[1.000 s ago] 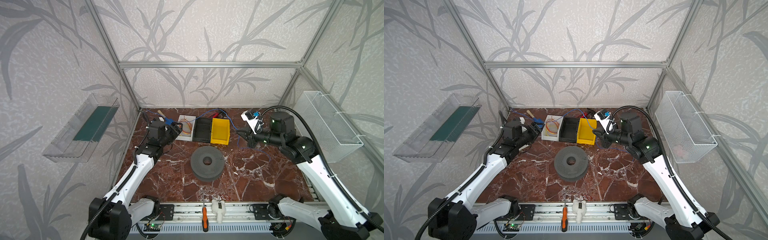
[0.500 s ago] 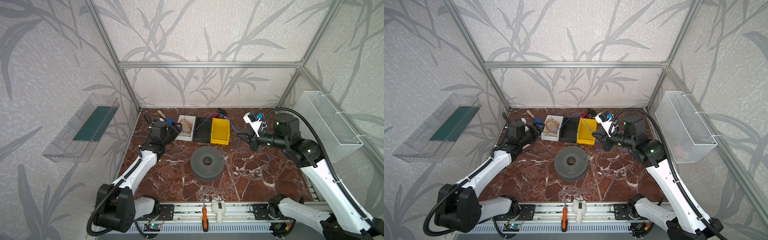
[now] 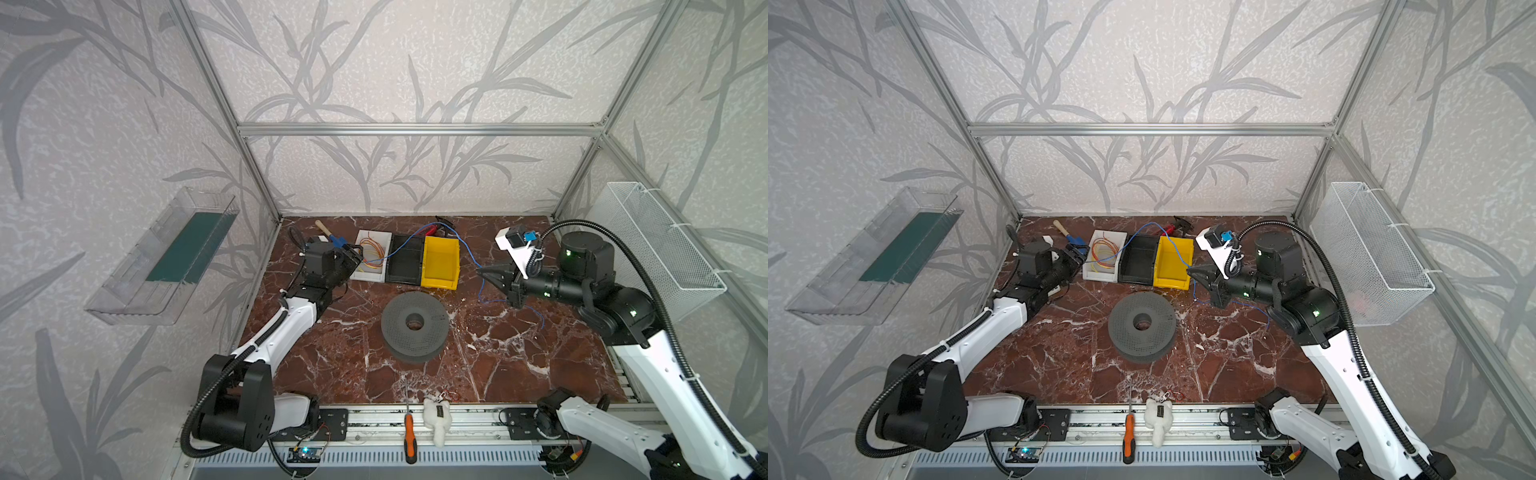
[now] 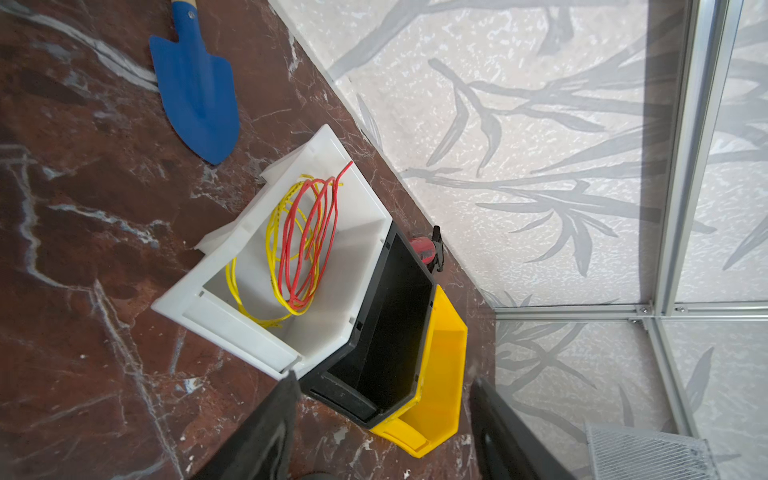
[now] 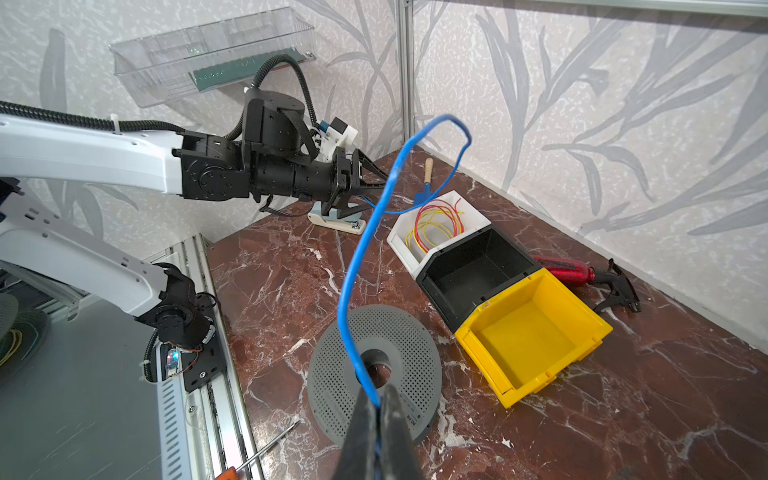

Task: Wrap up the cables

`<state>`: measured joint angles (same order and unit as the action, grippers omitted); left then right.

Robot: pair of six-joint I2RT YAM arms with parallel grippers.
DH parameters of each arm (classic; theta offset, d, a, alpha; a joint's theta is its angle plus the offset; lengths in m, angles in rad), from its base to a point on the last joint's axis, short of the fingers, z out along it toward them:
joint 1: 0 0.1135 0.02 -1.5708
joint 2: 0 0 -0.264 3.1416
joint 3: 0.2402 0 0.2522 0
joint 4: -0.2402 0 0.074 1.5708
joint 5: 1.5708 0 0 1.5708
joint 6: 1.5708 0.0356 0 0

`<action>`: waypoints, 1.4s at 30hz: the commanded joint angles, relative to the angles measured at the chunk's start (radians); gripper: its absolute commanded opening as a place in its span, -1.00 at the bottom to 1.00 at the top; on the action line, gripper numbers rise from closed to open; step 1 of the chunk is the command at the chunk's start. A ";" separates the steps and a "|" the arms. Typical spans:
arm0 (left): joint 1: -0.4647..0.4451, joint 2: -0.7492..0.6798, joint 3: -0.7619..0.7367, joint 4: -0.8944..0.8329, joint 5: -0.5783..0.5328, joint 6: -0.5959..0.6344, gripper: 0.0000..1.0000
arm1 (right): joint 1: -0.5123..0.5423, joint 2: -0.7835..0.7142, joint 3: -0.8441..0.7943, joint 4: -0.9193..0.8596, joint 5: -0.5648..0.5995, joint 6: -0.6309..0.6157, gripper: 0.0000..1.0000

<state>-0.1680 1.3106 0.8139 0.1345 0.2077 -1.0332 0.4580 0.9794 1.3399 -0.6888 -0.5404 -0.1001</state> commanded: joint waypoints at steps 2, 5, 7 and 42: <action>0.007 0.016 0.022 0.040 -0.011 -0.012 0.08 | -0.001 -0.026 0.004 -0.004 -0.023 -0.006 -1.00; 0.008 0.010 0.032 0.027 -0.016 -0.009 -0.40 | -0.001 -0.028 -0.011 -0.004 -0.016 -0.017 -1.00; 0.011 -0.002 0.048 -0.002 -0.019 -0.002 -0.61 | -0.001 -0.028 -0.028 -0.001 -0.009 -0.026 -1.00; 0.254 -0.431 0.333 -0.534 0.356 0.049 -1.00 | 0.022 0.687 0.073 0.454 0.551 -0.722 -0.82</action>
<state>0.1062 0.9165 1.1755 -0.3500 0.5030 -0.9695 0.4747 1.6402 1.4460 -0.2440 -0.0166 -0.7639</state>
